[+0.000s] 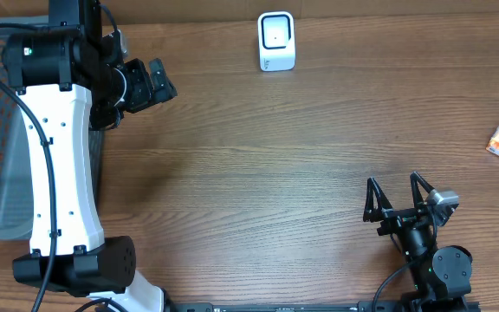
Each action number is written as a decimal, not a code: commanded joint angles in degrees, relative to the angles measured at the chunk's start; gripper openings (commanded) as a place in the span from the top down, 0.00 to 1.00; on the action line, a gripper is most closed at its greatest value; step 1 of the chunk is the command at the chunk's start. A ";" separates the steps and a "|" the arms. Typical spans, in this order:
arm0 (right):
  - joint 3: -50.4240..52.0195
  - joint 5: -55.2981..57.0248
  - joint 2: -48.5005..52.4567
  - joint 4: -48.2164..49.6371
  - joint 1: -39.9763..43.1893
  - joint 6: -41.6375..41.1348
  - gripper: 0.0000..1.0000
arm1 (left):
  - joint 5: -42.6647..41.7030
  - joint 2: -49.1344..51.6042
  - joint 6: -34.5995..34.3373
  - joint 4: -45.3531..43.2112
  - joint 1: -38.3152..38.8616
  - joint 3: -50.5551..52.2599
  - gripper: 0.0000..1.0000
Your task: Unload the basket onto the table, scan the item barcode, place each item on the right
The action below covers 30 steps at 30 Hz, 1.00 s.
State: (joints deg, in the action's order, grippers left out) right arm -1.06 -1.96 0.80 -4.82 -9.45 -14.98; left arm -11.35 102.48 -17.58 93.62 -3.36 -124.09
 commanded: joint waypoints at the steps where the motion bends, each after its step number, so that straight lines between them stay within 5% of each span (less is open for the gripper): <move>1: 0.61 0.42 -0.63 0.11 -0.13 0.04 0.00 | -0.07 0.61 0.87 -0.04 0.37 -0.02 0.00; 19: 0.61 0.42 -0.63 0.11 -0.13 0.04 0.00 | 0.02 0.61 0.94 -0.07 0.37 -0.02 0.00; 30: 0.61 0.42 -0.63 0.11 -0.13 0.04 0.00 | 4.26 -19.96 16.87 -3.08 5.38 10.91 0.00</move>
State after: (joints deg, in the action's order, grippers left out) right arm -1.06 -1.93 0.78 -4.95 -9.45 -14.98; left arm -7.84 92.27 -9.10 92.20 -0.40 -119.74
